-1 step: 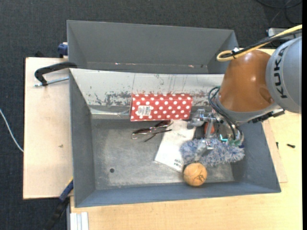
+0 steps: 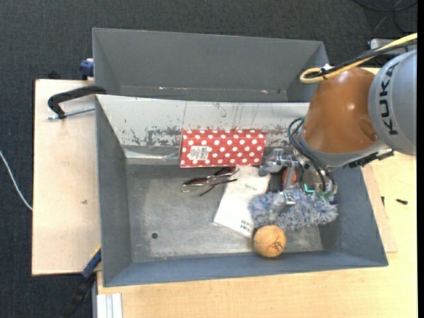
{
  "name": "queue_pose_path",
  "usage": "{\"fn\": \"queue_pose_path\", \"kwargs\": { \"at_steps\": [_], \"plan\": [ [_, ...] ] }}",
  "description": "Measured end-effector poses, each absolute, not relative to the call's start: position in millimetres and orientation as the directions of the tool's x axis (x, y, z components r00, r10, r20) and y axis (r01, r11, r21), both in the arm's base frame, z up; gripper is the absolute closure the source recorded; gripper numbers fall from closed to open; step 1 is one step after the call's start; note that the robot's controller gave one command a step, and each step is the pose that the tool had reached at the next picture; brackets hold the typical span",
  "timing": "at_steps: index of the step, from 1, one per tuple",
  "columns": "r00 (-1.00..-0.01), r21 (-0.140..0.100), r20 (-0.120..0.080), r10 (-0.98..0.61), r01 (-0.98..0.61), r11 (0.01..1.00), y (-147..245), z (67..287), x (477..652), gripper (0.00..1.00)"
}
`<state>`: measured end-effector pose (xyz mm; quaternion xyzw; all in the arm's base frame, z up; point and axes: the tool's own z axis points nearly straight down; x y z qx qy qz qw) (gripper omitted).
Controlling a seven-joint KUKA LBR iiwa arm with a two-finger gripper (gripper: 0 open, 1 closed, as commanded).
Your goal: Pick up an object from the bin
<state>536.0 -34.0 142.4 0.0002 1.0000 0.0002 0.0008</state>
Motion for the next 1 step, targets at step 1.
{"fn": "queue_pose_path", "kwargs": {
  "at_steps": [1],
  "plan": [
    [-0.997,0.0,-0.01,-0.083,-0.083,0.997,-39.0,124.8,531.6,0.0]
  ]
}}
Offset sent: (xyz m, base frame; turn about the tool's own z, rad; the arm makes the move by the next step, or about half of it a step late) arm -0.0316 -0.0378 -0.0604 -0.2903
